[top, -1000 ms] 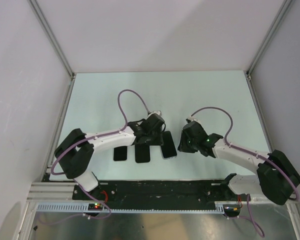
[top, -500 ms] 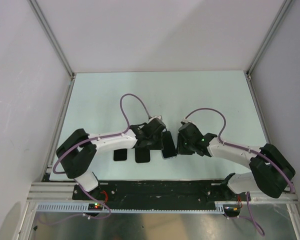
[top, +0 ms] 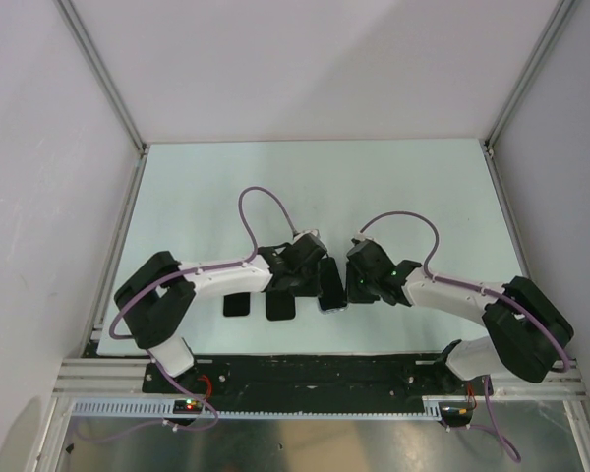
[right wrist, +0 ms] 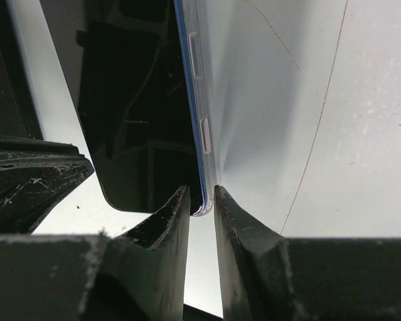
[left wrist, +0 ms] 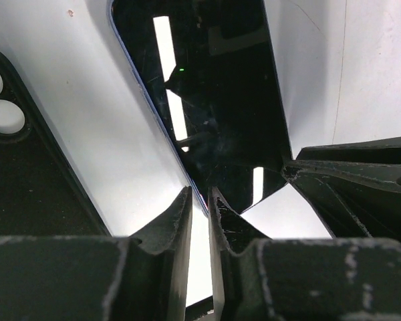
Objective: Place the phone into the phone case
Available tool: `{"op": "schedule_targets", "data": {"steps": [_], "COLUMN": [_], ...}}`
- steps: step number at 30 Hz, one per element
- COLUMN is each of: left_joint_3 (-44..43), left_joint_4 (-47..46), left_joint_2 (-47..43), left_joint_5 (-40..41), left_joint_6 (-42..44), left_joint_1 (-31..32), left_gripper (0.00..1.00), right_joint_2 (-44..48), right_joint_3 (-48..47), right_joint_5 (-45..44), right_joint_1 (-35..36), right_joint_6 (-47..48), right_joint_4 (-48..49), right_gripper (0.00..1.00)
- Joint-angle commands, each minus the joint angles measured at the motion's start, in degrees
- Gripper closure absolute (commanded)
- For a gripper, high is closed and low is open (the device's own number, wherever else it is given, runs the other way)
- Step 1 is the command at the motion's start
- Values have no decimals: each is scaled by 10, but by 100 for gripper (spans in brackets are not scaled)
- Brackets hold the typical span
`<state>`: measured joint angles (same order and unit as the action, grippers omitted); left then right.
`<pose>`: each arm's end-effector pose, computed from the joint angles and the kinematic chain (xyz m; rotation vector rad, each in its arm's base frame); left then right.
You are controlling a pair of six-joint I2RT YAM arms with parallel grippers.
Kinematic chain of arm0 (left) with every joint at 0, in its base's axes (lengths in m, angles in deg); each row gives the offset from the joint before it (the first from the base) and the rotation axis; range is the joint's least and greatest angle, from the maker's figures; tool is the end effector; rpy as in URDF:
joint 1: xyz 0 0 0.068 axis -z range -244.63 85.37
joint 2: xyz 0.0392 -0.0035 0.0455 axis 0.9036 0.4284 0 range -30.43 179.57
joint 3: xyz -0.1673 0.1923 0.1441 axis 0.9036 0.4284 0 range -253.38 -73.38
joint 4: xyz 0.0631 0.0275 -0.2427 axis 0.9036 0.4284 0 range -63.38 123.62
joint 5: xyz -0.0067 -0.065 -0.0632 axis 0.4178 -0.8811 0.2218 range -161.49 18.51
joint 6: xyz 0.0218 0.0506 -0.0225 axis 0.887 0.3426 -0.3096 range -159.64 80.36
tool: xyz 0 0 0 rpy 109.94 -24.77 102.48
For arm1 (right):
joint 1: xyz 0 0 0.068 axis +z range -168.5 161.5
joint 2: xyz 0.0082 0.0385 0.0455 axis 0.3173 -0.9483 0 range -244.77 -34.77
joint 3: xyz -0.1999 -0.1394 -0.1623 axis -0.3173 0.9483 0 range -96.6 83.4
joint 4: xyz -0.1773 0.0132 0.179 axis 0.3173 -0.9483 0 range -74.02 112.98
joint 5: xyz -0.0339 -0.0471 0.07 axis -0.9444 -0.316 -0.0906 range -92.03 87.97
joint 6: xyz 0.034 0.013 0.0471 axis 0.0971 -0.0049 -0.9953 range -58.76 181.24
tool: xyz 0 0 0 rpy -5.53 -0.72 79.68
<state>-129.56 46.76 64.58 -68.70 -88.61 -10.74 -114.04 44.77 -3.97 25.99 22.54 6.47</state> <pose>0.1940 -0.2623 0.1956 0.0981 2.7128 -0.5483 0.1783 0.1731 0.1868 -0.1207 2.6466 0.4850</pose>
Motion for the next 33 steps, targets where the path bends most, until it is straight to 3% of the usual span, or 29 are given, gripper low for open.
{"op": "schedule_targets", "data": {"steps": [1,14,27,33], "left_joint_3": [3,5,14,16], "left_joint_4": [-14,-24,-41,-43], "left_joint_2": [6,34,65,51], "left_joint_5": [0,-10,-22,-17], "left_joint_6": [-8,-11,-33,-30], "left_joint_1": [5,10,21,21], "left_gripper": [81,83,97,98], "right_joint_2": [-12,-22,-8,-6], "right_joint_3": [-17,-17,-17,-18], "right_joint_5": [4,-11,3,7], "right_joint_1": [6,3,-8,-9], "right_joint_6": [5,2,5,7], "right_joint_4": [17,6,18,19], "right_gripper": [75,78,78,78]}}
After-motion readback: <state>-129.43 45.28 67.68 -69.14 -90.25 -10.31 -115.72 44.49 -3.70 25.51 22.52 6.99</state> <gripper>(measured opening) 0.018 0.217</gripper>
